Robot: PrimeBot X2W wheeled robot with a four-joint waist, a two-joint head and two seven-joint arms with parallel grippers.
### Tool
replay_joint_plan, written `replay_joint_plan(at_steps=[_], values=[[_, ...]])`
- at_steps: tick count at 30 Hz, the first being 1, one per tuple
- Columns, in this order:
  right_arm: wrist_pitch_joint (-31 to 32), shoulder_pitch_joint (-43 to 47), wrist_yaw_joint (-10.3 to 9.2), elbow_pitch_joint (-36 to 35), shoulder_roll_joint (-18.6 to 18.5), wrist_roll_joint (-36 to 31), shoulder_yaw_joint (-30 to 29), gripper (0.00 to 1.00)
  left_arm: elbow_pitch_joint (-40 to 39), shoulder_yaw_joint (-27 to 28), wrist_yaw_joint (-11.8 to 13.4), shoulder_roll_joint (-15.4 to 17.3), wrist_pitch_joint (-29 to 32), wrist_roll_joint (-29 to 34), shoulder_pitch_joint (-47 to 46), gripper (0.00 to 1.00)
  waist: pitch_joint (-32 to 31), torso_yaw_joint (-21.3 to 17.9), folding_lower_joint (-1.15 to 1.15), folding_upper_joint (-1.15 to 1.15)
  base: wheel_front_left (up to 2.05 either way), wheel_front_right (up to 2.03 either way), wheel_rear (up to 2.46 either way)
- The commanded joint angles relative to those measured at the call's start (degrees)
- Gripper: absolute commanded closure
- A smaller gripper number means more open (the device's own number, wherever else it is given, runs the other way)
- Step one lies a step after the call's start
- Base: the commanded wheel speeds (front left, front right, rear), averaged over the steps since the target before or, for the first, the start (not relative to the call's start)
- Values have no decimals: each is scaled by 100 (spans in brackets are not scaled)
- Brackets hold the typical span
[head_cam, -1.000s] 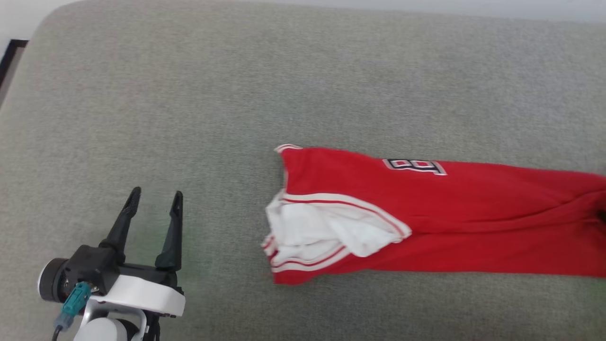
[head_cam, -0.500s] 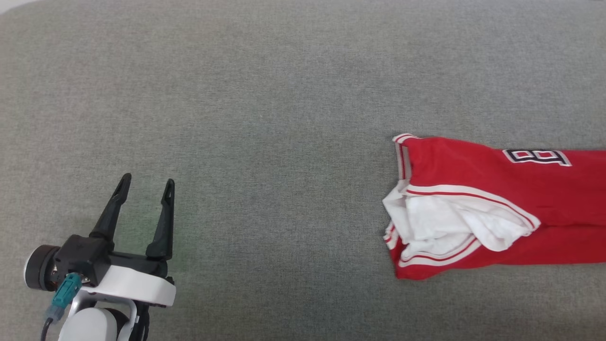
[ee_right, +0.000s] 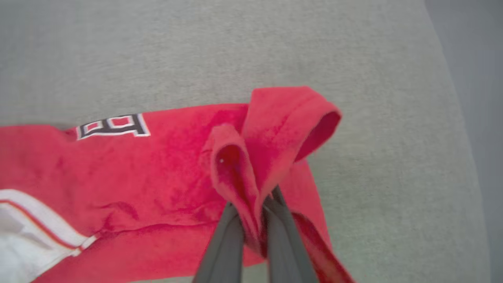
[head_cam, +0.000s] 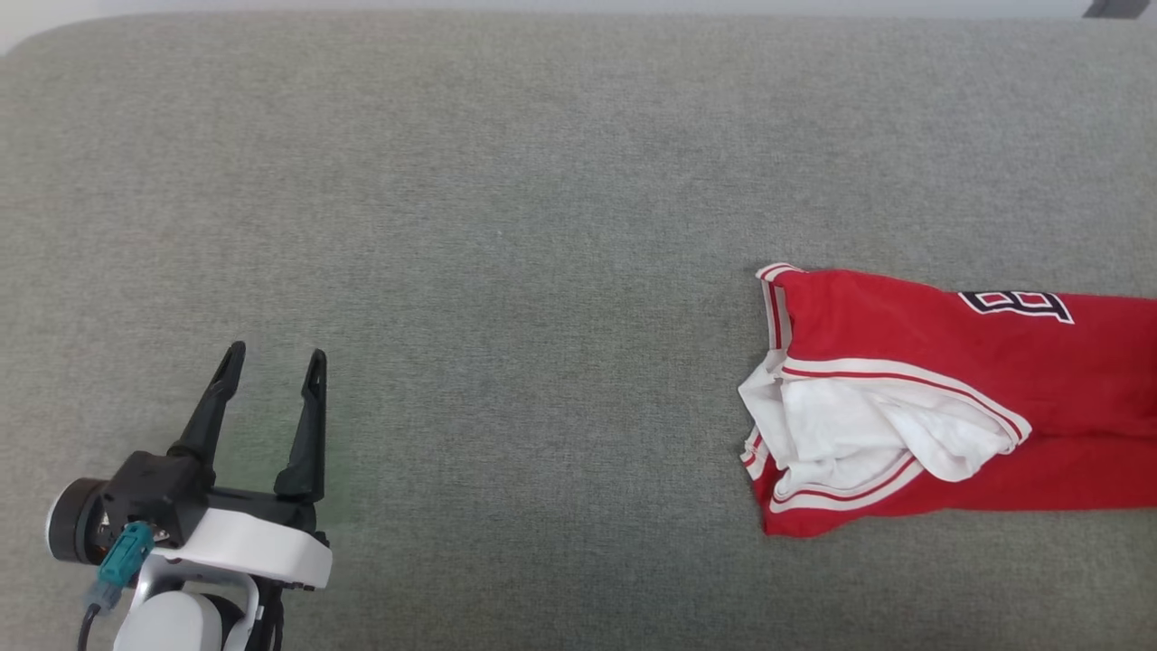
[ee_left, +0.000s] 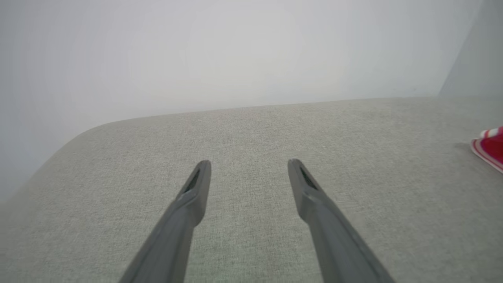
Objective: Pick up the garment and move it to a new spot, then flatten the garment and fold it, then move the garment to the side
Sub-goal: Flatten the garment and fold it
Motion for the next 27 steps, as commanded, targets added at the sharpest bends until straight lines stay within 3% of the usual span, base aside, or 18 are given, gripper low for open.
replay_joint_plan(at_steps=[1,8,14,21,27], values=[[61,131,0,-271,31,59,152,100,25,6,6,-10,-27,-50,30,0,-41,45,0,0,0,0,0],[294,321,0,-1550,142,319,1099,100,49,132,6,-133,-27,-95,125,0,-129,213,0,0,0,0,0],[502,138,0,-2147,421,268,1933,100,158,167,6,-209,-27,-132,128,0,-184,398,0,0,0,0,0],[551,-184,0,-2345,680,87,2813,100,241,135,6,-286,-27,-127,59,0,-200,586,0,0,0,0,0],[427,-561,0,-2057,837,-85,3479,100,312,120,6,-323,-27,-270,-17,0,-164,674,0,0,0,0,0]])
